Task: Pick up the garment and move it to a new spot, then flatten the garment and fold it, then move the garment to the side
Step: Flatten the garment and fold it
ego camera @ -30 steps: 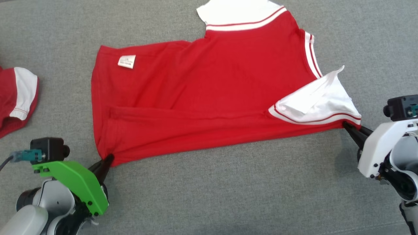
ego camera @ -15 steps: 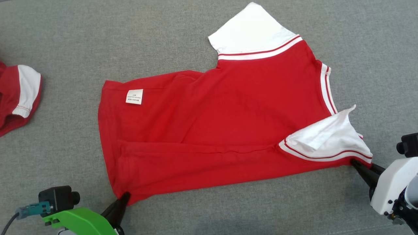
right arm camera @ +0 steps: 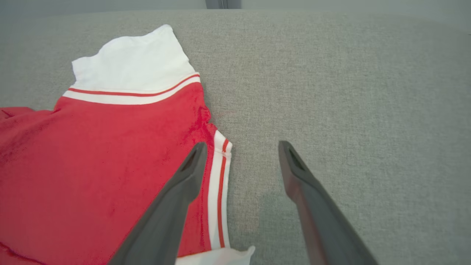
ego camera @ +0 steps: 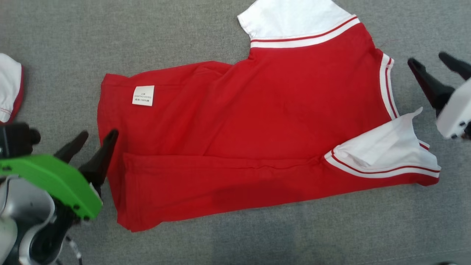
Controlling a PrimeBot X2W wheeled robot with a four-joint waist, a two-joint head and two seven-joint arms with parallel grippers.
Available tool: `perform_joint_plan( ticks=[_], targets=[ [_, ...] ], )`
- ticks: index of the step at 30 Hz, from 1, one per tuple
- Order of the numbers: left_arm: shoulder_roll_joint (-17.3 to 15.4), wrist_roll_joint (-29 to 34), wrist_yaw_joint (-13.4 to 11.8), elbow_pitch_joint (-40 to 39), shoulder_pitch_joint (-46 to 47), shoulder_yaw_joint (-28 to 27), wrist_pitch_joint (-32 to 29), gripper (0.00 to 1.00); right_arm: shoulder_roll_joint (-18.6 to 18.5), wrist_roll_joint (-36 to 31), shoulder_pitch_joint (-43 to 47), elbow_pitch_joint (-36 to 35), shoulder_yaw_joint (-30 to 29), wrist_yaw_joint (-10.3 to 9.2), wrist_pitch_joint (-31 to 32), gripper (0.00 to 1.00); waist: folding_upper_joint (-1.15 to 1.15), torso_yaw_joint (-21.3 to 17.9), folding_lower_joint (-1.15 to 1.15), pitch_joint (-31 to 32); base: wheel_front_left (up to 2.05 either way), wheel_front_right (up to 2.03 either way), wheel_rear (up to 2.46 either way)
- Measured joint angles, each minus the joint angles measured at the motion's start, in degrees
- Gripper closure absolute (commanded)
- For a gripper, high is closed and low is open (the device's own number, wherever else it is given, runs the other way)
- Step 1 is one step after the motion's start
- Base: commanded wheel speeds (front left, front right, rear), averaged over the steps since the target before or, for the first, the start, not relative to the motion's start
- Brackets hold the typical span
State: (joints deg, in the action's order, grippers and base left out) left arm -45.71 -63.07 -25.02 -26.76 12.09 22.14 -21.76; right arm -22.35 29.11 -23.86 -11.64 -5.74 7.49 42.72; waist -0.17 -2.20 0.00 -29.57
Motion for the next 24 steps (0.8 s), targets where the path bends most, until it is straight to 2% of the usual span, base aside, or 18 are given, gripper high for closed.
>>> perform_joint_plan(
  ticks=[5, 9, 13, 19, 20, 21, 22, 23, 24],
  targets=[
    [6.22, 2.23, 1.94, 9.82, 16.75, 5.05, -5.50, 0.00, 0.74, -4.08, -14.89, 8.23, 6.16, 0.00, 0.01, 0.00, 0.00, 1.18, 0.01, -3.38, 0.00, 0.00, 0.00],
    [10.69, 3.53, 4.07, 18.18, 25.72, 8.71, -7.79, 0.00, 1.29, -6.70, -23.84, 14.61, 9.75, 0.00, -0.23, 0.00, 0.00, 2.72, 0.01, -5.67, 0.00, 0.00, 0.00],
    [15.60, 3.13, 6.67, 24.14, 29.87, 11.04, -8.37, 0.00, 2.11, -8.58, -29.87, 21.36, 12.26, 0.00, -1.24, 0.00, 0.00, 5.03, 0.01, -7.00, 0.00, 0.00, 0.00],
    [19.70, 4.19, 10.15, 29.73, 33.88, 14.77, -8.68, 0.00, 3.33, -9.83, -35.20, 29.42, 14.26, 0.00, -1.76, 0.00, 0.00, 8.70, 0.01, -7.78, 0.00, 0.00, 0.00],
    [20.23, 4.50, 10.76, 30.49, 34.40, 15.21, -8.68, 0.09, 3.30, -10.18, -35.70, 30.49, 14.36, 0.00, -2.08, 0.00, 0.00, 9.23, 0.01, -7.86, 0.00, 0.00, 0.00],
    [20.82, 4.53, 11.25, 31.16, 34.67, 15.44, -8.54, 0.31, 3.27, -10.57, -36.05, 31.52, 14.40, 0.00, -2.44, 0.00, 0.00, 9.77, 0.01, -7.92, 0.00, 0.00, 0.00],
    [21.38, 4.54, 11.73, 31.82, 34.90, 15.69, -8.37, 0.54, 3.28, -10.76, -36.31, 32.60, 14.41, 0.00, -2.63, 0.00, 0.01, 10.27, 0.01, -7.93, 0.00, 0.00, 0.00],
    [21.85, 4.53, 12.22, 32.41, 35.06, 15.81, -8.13, 0.91, 3.27, -10.98, -36.47, 33.50, 14.39, 0.00, -3.07, 0.00, 0.00, 10.75, 0.01, -7.92, 0.00, 0.00, 0.00],
    [22.24, 4.25, 12.87, 32.96, 35.11, 16.04, -8.13, 1.00, 3.28, -11.24, -36.63, 34.52, 14.36, 0.00, -3.11, 0.00, 0.00, 11.20, 0.00, -7.87, 0.00, 0.00, 0.00]
  ],
)
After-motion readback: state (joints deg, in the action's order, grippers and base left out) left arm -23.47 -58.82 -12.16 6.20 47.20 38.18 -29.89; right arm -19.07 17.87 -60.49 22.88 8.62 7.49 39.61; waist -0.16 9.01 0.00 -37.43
